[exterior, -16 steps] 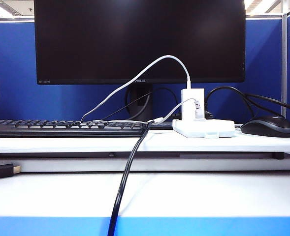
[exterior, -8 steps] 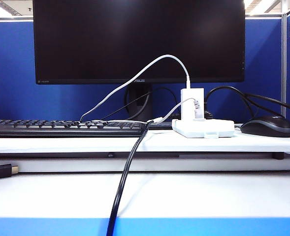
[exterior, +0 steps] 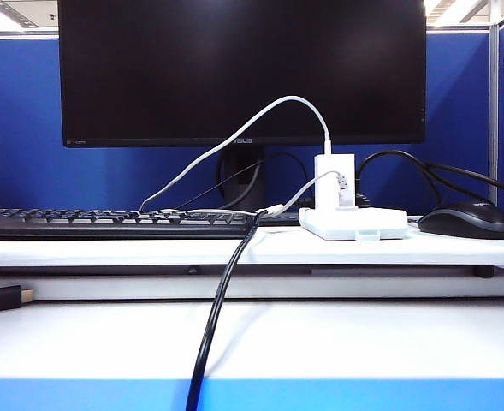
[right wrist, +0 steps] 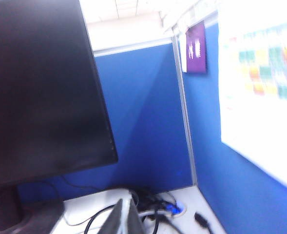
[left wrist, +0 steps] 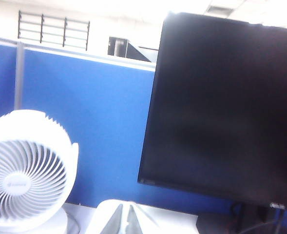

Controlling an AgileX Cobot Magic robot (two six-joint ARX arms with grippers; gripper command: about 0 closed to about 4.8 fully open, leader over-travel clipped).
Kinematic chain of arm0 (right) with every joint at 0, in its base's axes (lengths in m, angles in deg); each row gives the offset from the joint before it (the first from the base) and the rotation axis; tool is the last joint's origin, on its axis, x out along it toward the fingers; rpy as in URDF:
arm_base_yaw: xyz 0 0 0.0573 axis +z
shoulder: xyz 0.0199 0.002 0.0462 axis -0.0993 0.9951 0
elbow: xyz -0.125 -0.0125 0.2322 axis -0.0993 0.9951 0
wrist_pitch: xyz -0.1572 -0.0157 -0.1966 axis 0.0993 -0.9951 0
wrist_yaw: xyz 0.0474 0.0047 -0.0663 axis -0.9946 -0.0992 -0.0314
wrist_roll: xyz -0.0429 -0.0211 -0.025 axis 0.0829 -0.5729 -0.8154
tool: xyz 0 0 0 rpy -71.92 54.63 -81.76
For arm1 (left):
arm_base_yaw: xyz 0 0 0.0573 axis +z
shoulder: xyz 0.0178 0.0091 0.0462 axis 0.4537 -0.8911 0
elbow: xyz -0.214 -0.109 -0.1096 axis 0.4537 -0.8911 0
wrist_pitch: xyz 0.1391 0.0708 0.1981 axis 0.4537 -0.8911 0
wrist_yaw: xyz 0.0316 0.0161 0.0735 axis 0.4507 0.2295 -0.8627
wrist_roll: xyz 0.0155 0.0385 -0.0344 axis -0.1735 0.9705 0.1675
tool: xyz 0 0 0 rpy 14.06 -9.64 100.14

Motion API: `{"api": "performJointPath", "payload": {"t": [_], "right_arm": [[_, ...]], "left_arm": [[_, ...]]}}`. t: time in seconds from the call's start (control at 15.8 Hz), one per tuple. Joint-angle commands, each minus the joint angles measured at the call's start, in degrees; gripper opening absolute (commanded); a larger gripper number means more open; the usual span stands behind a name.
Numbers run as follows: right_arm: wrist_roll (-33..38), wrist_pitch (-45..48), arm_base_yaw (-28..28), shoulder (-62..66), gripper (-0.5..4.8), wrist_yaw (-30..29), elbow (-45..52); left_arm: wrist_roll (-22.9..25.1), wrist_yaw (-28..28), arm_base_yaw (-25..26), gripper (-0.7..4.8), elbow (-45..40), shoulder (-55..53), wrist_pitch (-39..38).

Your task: Unplug the white charger from the socket, then place it next to the socket.

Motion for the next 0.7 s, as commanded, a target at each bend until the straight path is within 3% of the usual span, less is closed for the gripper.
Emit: {"api": "performJointPath", "payload": {"t": [0.06,0.13,0.19,0.32,0.44,0.7], "right_arm": [[-5.4,1.7,0.0,8.5,-0.01,-1.3,-6.2],[-7.4,2.0,0.0,13.0,-0.01,-2.7,-9.3],[-8.5,2.0,0.0,18.1,-0.01,-5.3,-13.1],[-9.9,2.0,0.0,25.6,-0.01,-9.9,-18.9],[-11.6,1.9,0.0,33.8,-0.01,-15.5,-25.9],[-11.6,0.5,0.0,47.6,-0.01,-31.6,-37.3]], "left_arm": [[0.5,5.2,-0.1,-0.04,8.5,-10.8,0.2],[0.9,11.3,-0.1,-0.04,12.8,-16.6,-0.2],[1.5,21.0,-0.1,-0.04,18.0,-22.3,-2.5],[1.8,30.7,-0.6,-0.04,25.5,-29.1,-9.0],[6.2,31.6,-5.0,-0.04,30.1,-34.5,-12.8],[8.8,31.3,-15.2,-0.04,30.7,-40.7,-12.6]]}}
